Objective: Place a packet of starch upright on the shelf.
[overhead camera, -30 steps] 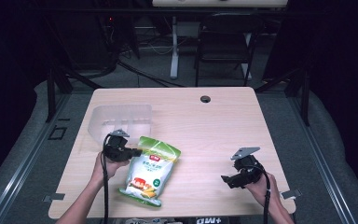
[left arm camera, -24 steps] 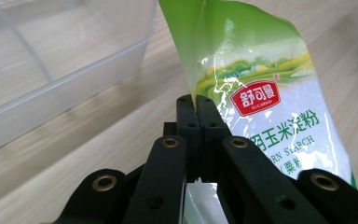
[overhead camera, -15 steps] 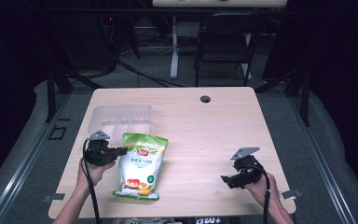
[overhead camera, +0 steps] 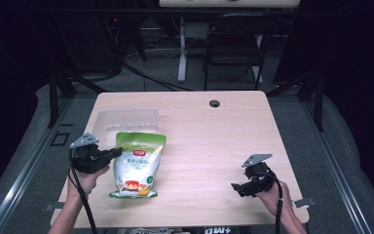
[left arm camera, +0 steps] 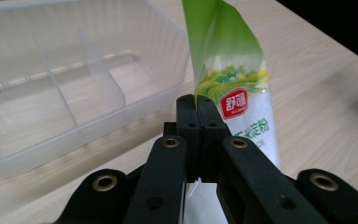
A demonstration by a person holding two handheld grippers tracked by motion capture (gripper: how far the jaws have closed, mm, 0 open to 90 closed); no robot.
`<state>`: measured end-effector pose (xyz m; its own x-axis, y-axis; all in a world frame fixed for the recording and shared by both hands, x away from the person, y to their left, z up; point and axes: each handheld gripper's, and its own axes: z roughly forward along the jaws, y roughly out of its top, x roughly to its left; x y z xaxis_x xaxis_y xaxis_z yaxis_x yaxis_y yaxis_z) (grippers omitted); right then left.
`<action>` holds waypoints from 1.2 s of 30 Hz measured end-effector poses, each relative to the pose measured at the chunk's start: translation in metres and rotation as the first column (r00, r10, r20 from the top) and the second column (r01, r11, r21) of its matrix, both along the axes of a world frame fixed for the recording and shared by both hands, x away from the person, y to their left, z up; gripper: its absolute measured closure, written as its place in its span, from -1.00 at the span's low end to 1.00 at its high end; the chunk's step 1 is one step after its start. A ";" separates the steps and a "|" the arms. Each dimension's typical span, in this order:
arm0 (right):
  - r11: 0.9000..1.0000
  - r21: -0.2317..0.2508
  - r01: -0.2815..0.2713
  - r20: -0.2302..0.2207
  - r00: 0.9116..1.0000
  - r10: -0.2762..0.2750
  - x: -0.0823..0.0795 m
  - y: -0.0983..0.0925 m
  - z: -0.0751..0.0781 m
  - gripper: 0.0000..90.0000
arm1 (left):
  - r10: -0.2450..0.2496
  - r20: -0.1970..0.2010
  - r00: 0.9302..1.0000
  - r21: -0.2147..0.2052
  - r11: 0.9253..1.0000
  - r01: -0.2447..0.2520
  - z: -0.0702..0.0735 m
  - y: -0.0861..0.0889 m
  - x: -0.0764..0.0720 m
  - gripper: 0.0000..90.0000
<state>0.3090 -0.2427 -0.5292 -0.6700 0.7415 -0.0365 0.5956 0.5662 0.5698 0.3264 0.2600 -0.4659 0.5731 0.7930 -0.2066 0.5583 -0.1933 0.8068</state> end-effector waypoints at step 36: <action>1.000 0.009 0.006 0.006 1.000 -0.006 -0.001 0.000 0.000 -0.69 | 0.082 0.081 0.993 0.049 0.995 -0.086 0.081 0.043 -0.019 1.00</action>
